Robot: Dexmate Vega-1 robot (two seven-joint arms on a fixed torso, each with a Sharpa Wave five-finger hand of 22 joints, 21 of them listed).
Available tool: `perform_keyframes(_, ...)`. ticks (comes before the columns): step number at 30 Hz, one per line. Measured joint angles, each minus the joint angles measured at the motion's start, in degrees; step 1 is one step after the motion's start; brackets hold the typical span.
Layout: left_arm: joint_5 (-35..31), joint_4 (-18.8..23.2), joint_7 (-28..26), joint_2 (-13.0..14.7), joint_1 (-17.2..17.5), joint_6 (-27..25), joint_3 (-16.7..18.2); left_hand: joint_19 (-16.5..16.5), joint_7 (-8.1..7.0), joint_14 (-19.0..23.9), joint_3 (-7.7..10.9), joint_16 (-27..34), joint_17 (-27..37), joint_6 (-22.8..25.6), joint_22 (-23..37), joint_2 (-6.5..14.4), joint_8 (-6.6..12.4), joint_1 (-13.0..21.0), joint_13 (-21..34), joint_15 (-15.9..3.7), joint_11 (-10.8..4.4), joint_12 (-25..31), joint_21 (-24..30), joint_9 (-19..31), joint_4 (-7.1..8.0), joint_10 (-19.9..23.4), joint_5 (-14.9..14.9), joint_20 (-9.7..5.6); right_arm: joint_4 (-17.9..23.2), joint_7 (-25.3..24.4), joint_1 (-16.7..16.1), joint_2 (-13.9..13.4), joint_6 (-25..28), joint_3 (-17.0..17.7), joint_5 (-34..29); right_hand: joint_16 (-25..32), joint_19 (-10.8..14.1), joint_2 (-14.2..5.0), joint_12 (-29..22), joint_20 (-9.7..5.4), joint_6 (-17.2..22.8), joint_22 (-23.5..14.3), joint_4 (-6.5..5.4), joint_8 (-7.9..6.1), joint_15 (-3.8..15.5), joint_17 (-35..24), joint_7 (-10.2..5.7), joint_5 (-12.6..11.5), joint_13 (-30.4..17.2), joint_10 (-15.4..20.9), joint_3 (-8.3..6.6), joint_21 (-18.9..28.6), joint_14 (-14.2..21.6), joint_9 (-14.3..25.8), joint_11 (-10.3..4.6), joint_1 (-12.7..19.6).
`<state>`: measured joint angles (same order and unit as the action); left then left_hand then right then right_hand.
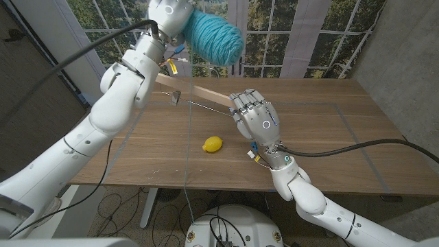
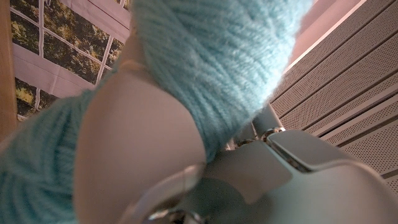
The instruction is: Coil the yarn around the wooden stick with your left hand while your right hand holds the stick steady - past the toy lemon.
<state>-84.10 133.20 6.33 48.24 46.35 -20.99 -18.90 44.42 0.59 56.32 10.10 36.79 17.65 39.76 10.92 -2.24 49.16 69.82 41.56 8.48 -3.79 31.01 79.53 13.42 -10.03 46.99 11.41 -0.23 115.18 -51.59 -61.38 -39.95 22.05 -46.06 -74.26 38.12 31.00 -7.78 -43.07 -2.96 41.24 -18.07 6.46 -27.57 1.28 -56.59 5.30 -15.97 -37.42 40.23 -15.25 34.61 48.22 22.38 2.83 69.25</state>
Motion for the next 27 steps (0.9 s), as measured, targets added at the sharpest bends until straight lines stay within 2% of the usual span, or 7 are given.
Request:
perform_keyframes(8,-1.9,-0.7,3.5,-1.5,-0.7,-0.5,0.2,0.0,-0.15,0.1,0.00,0.0,0.0,0.2,-0.1,0.0,-0.38,0.0,0.0,-0.07,-0.12,-0.4,0.2,-0.1,0.00,0.1,0.0,-0.02,1.5,-0.4,-1.4,-0.8,-2.4,1.5,2.0,-0.3,0.0,-0.06,0.1,0.00,0.0,0.3,-0.23,0.00,0.30,-0.6,-0.02,0.0,-0.2,0.0,0.23,0.4,0.3,0.0,0.00,-0.1)
perform_keyframes(10,-2.5,-0.9,5.6,-2.1,-1.1,-1.0,0.5,0.0,-0.15,0.1,0.00,0.0,0.0,0.2,-0.1,0.0,-0.38,0.0,0.0,-0.07,-0.12,-0.4,0.2,-0.2,0.00,0.1,0.0,-0.02,2.1,-0.4,-2.0,-1.1,-2.9,2.2,2.1,-0.7,0.0,-0.06,0.1,0.00,-0.3,0.3,-0.23,0.00,3.34,-0.7,-0.33,-0.3,-0.5,0.2,0.23,0.5,3.2,1.8,-0.59,-0.1)
perform_keyframes(11,-2.5,-0.9,5.6,-2.3,-1.2,-1.0,0.5,0.0,-0.15,0.1,0.00,0.0,0.0,0.2,-0.1,0.0,-0.39,0.0,0.0,-0.07,-0.12,-0.4,0.2,-0.2,0.00,0.1,0.0,-0.02,2.1,-0.4,-2.0,-1.1,-3.1,2.2,2.2,-0.6,0.0,-0.06,0.1,0.00,-0.3,0.3,-0.23,0.00,4.13,-0.8,-0.33,-0.4,-0.5,0.1,0.23,0.8,3.2,2.0,-0.71,-0.1)
perform_keyframes(13,-2.5,-1.1,5.6,-2.8,-1.6,-1.0,0.7,0.0,-0.09,0.1,0.00,0.0,0.0,0.3,-0.1,0.0,-0.45,0.0,0.0,-0.07,-0.12,-0.7,0.3,-0.2,0.00,0.1,0.0,-0.03,2.1,-0.4,-2.0,-1.1,-3.5,2.2,2.5,-0.7,-0.2,-0.06,0.1,0.25,-0.3,0.3,-0.23,0.00,4.19,-1.1,-0.33,-0.4,-0.4,0.1,0.23,0.9,3.2,2.0,-0.71,-0.1)
perform_keyframes(14,-2.6,-1.2,7.9,-3.0,-1.8,-1.6,0.7,0.0,-0.09,0.1,0.00,0.0,0.0,0.3,-0.1,0.0,-0.49,0.0,0.0,-0.07,-0.12,-0.8,0.3,-0.3,0.00,0.1,0.0,-0.03,2.4,-0.3,-2.5,-1.3,-3.9,2.8,2.6,-0.7,-0.4,-0.06,0.1,0.23,-0.3,0.3,-0.23,0.01,4.20,-1.1,-0.33,-0.4,-0.4,0.1,0.23,0.9,3.2,2.4,-0.71,-0.1)
perform_keyframes(19,-2.3,-2.1,11.0,-3.9,-3.2,-1.7,0.4,-0.2,-0.15,0.1,0.00,0.0,0.0,0.4,-0.1,0.0,-0.54,0.0,0.0,-0.07,-0.12,-0.8,0.6,-0.3,0.00,0.1,0.0,-0.22,3.2,0.1,-3.0,-1.8,-5.7,3.2,3.2,-1.1,-0.6,-0.06,0.1,0.00,-0.3,0.5,-0.40,0.06,4.28,-1.4,-0.33,-0.4,-0.4,0.3,0.40,1.2,3.3,2.4,-0.92,-0.1)
perform_keyframes(27,-0.4,-2.7,13.1,-5.4,-6.2,-0.3,-1.3,-0.2,-0.09,0.1,0.00,0.0,0.0,0.5,-0.3,0.0,-0.41,0.0,0.0,-0.07,-0.41,-1.3,0.6,-0.4,0.00,0.4,0.0,-0.22,4.3,2.1,-2.7,-2.2,-8.8,3.2,3.1,-1.5,-0.9,-0.06,0.3,0.31,-0.3,0.8,-0.47,0.00,4.28,-1.9,-0.33,-0.4,-0.4,0.3,0.47,1.3,3.3,2.5,-0.92,-0.1)
